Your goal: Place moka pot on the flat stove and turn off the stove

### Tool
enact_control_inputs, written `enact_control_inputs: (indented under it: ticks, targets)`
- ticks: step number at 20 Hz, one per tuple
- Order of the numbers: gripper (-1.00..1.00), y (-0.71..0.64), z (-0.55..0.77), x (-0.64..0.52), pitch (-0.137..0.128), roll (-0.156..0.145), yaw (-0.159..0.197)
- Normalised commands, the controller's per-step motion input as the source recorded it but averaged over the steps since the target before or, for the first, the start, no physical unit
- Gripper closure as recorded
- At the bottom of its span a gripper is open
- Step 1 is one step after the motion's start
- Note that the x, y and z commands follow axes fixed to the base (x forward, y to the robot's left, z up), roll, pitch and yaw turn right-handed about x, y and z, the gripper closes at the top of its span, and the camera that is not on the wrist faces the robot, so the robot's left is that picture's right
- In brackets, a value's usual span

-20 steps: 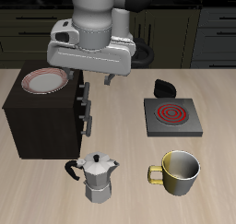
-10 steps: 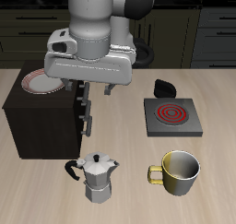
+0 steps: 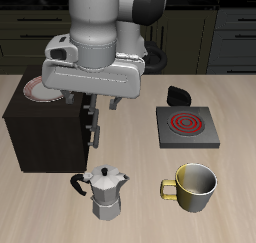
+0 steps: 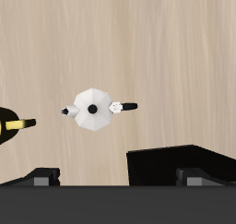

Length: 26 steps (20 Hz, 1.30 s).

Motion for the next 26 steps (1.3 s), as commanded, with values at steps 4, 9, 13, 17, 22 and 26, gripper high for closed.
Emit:
enact_control_inputs:
  ticks: [4, 9, 13, 17, 22, 26]
  targets:
    - [-1.00, 0.13, 0.04, 0.12, -0.011, 0.033, 0.001]
    - [-1.00, 0.27, -0.02, 0.17, -0.023, 0.071, 0.040]
    - [-1.00, -0.05, 0.00, 0.11, -0.048, -0.015, -0.017]
    - [-1.00, -0.17, -0.10, 0.11, 0.019, -0.023, -0.039]
    - [-1.00, -0.04, -0.28, 0.08, 0.001, -0.001, 0.007]
    - [-1.00, 0.07, -0.31, 0.04, 0.008, 0.006, 0.003]
